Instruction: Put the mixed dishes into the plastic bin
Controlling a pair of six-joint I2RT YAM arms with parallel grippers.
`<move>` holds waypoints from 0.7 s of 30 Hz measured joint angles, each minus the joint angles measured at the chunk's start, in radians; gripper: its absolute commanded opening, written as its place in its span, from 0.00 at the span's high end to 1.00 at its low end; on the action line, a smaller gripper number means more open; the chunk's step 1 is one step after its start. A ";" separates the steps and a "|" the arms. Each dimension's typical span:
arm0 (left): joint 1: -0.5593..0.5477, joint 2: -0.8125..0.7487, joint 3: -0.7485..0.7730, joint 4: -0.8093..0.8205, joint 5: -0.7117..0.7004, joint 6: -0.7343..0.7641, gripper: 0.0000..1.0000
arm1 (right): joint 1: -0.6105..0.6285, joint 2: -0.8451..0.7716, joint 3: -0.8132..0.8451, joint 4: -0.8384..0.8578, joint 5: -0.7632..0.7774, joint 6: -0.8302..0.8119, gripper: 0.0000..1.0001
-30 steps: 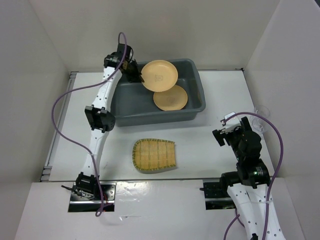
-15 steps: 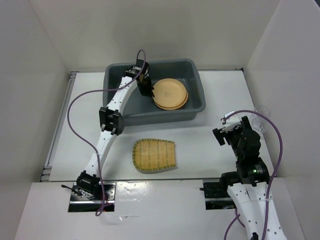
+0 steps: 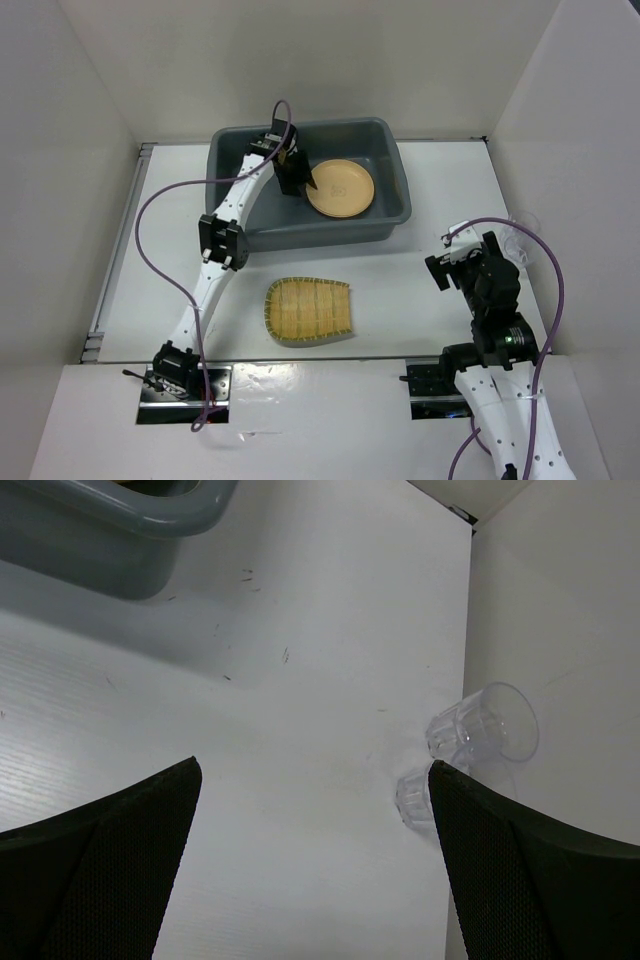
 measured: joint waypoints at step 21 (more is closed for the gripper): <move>-0.004 -0.381 0.035 -0.106 -0.252 0.164 0.00 | 0.009 0.010 0.000 0.000 0.000 0.000 0.01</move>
